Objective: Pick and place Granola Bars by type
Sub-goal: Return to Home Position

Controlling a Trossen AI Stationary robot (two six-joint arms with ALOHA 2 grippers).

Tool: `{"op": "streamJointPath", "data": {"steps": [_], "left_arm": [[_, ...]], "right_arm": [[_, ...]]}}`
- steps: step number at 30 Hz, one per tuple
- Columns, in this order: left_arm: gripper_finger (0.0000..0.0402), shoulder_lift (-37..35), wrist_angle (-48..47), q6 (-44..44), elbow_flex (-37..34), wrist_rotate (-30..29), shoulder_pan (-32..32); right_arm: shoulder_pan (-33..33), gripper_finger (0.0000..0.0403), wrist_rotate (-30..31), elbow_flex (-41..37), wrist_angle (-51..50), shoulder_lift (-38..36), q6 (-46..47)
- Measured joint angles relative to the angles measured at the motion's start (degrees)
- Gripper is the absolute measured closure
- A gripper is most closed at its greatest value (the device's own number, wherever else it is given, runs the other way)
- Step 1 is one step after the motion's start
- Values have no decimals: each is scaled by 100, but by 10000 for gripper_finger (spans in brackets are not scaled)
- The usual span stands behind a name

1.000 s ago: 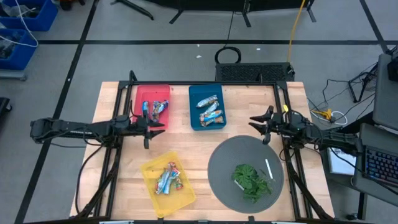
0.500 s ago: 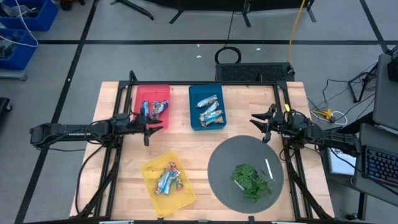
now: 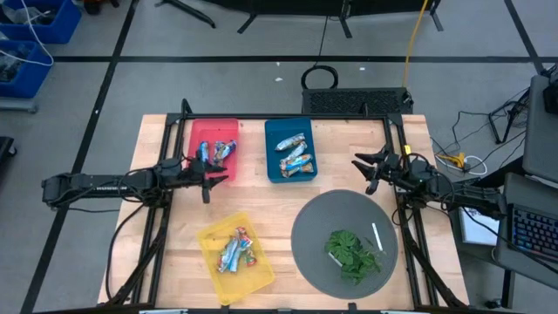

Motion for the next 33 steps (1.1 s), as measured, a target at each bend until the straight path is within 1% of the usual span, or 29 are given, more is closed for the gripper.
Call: {"op": "streamJointPath", "data": {"steps": [2, 7, 16, 19, 21, 25, 30, 33], "left_arm": [[268, -45, -47, -35, 0, -165, 63], [268, -363, -375, -214, 2, -89, 317], [268, -1486, -1429, -249, 5, -81, 655], [268, -1772, -1541, -231, 25, 100, 687], [268, -1871, -1561, -189, 26, 136, 684], [268, -1906, -1565, -126, 26, -47, 688], [268, -1906, -1574, -150, 26, 84, 688], [268, -1897, -1584, -152, 26, 58, 688]], "right_arm": [[-2, 282, -24, 0, -11, 2, -9], [-2, 282, -87, 0, -36, 2, -17], [-2, 283, -87, 2, -54, 2, -56], [-2, 282, -108, 2, -59, 2, -71], [-2, 282, -141, 2, -68, 2, -78], [-2, 282, -253, 2, -85, 2, -100], [-2, 284, -249, 2, -84, 4, -100], [-2, 283, -249, 2, -83, 4, -100]]}}
